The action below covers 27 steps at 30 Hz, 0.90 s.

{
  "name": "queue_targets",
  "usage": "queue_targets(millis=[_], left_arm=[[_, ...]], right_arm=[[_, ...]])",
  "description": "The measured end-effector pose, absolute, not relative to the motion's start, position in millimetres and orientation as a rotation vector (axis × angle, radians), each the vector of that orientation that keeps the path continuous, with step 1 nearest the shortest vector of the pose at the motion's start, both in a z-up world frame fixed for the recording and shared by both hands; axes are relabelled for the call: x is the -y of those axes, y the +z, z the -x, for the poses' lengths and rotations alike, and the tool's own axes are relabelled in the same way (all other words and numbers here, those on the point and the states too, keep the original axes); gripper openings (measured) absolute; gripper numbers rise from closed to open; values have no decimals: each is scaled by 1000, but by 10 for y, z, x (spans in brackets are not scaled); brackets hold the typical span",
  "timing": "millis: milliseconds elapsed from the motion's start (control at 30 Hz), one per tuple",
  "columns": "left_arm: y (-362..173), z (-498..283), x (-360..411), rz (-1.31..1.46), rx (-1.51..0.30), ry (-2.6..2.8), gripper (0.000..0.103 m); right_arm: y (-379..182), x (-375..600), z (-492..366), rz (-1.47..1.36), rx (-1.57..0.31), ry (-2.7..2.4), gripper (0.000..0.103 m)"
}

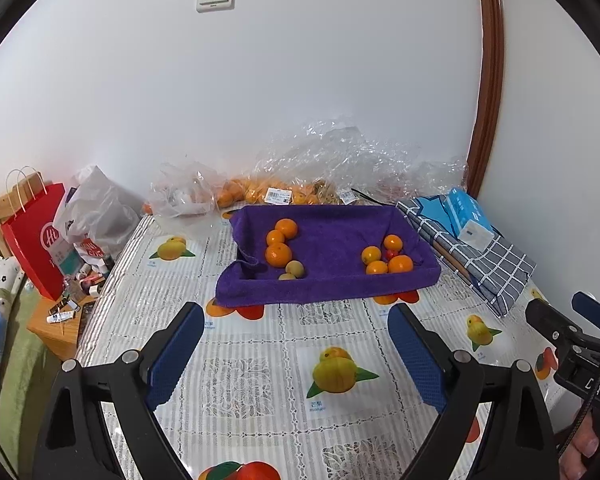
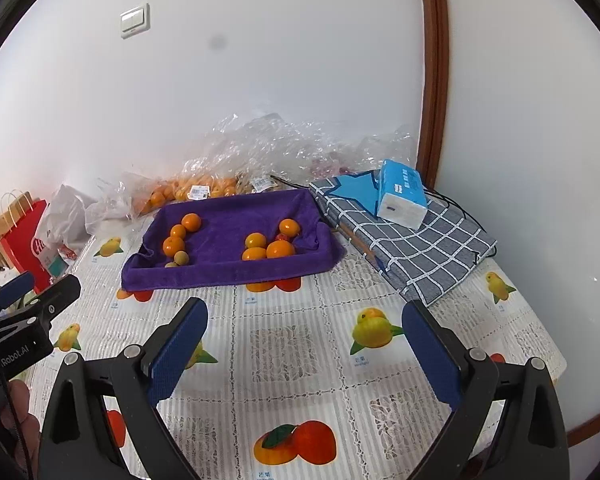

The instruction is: Organize fruits

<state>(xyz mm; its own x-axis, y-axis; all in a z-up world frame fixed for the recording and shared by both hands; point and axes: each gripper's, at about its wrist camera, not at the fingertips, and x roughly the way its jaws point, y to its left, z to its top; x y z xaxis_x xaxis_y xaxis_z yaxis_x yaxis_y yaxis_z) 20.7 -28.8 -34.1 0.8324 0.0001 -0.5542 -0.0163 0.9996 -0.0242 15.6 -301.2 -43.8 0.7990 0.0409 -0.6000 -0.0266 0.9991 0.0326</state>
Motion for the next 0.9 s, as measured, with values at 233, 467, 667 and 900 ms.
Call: queue_targets(millis=[233,467,667,900], left_arm=[[-351,-200,334,21,-590,4,93],[-356,-203,336,25,-591,2,93],[-371,-196,334,22,-591,3,93],[-383,-166,298,26,-587,13,93]], right_arm=[[-424,3035,-119,-12,-639,26,97],[-452,3043,-120,-17,-647,22,97],[-471,3015,-126,-6,-653,18,97],[-487,3000,-130,-3,-658,18,97]])
